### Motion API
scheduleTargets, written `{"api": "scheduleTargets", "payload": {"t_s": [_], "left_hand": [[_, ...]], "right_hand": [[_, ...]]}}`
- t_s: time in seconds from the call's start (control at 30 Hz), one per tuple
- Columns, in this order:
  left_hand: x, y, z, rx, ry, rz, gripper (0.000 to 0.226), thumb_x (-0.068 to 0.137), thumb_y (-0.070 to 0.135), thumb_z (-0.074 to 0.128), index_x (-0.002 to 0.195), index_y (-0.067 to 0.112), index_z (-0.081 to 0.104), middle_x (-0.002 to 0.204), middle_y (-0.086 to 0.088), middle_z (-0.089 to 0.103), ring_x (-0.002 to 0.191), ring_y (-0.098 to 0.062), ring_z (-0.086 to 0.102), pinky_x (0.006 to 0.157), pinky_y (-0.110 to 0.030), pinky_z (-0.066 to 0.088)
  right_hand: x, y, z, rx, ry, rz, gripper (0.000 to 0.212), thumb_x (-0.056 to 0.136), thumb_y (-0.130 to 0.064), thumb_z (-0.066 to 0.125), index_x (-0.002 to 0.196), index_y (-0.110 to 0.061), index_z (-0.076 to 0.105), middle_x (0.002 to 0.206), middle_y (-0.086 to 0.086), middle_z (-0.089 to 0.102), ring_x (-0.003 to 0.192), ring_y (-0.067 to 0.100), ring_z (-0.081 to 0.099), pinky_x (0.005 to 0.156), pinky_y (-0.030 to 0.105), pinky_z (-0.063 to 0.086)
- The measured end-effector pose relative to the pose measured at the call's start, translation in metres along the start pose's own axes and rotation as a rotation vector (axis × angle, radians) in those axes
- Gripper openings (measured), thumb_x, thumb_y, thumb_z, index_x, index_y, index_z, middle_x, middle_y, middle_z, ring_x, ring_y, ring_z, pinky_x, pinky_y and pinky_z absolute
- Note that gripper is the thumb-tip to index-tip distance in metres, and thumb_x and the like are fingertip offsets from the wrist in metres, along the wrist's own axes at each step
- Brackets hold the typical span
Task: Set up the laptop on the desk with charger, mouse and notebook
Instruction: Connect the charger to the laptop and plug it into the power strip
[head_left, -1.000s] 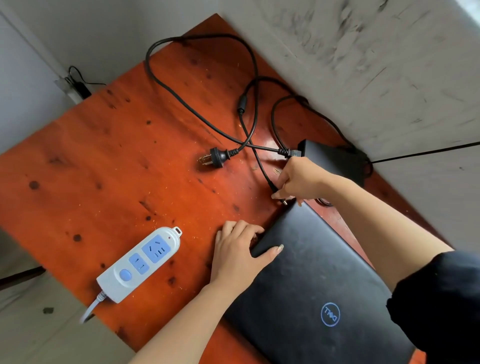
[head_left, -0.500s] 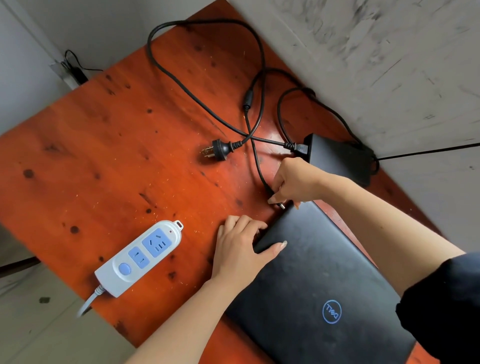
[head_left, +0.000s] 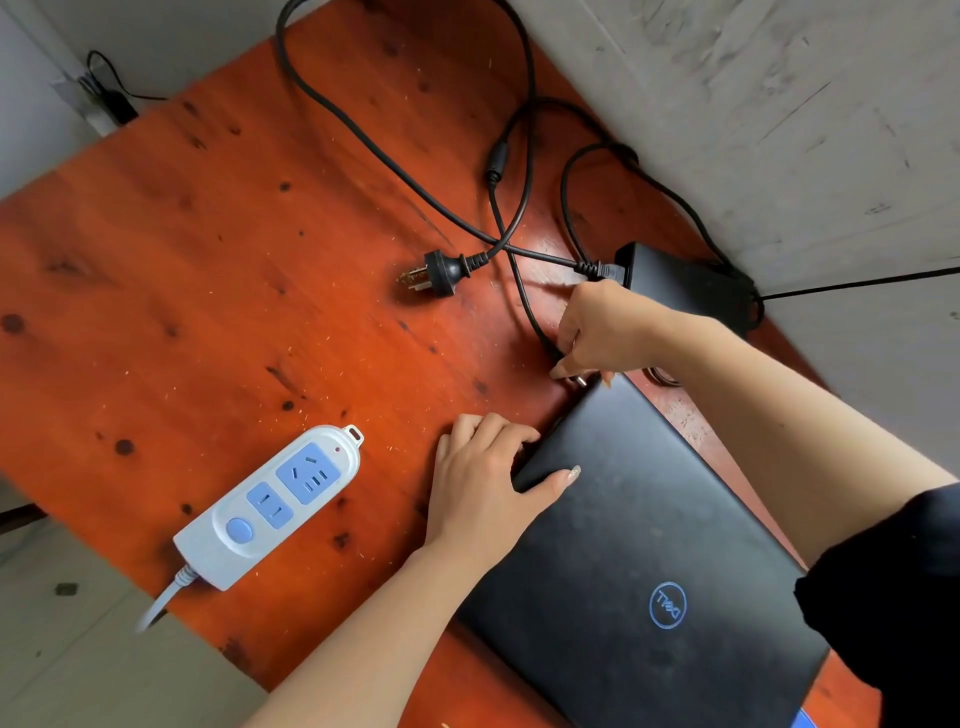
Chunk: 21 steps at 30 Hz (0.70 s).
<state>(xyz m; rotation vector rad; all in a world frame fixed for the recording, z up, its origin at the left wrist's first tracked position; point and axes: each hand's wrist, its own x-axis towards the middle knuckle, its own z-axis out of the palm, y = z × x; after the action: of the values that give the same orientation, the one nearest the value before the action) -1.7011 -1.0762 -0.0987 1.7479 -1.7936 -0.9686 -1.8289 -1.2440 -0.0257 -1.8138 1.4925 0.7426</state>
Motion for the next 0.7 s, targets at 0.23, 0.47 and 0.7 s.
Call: {"api": "scheduleTargets", "payload": {"t_s": [0.23, 0.47, 0.7], "left_hand": [[0.009, 0.010, -0.012, -0.095, -0.024, -0.072, 0.028, 0.095, 0.044, 0.049, 0.108, 0.028, 0.068, 0.098, 0.013, 0.064, 0.094, -0.009, 0.050, 0.081, -0.027, 0.046], [0.093, 0.021, -0.027, -0.265, -0.065, -0.345, 0.048, 0.094, 0.046, 0.046, 0.059, 0.016, 0.060, 0.060, -0.002, 0.067, 0.059, -0.024, 0.064, 0.061, -0.034, 0.049], [0.139, 0.034, -0.027, -0.166, -0.181, -0.448, 0.044, 0.083, 0.048, 0.063, 0.066, 0.008, 0.070, 0.038, -0.001, 0.055, 0.054, -0.020, 0.066, 0.064, -0.028, 0.054]], "right_hand": [[-0.005, 0.010, 0.007, 0.010, 0.069, -0.022, 0.027, 0.076, -0.024, 0.076, 0.055, -0.013, 0.063, 0.052, 0.004, 0.057, 0.049, 0.017, 0.050, 0.055, 0.028, 0.042], [-0.014, 0.028, 0.030, 0.200, 0.247, 0.015, 0.020, 0.073, -0.030, 0.081, 0.083, -0.013, 0.078, 0.085, 0.003, 0.070, 0.075, 0.019, 0.059, 0.061, 0.025, 0.044], [-0.033, 0.037, 0.040, 0.268, 0.393, -0.032, 0.014, 0.075, -0.028, 0.080, 0.082, -0.016, 0.078, 0.082, -0.002, 0.059, 0.073, 0.015, 0.053, 0.066, 0.028, 0.038]]}}
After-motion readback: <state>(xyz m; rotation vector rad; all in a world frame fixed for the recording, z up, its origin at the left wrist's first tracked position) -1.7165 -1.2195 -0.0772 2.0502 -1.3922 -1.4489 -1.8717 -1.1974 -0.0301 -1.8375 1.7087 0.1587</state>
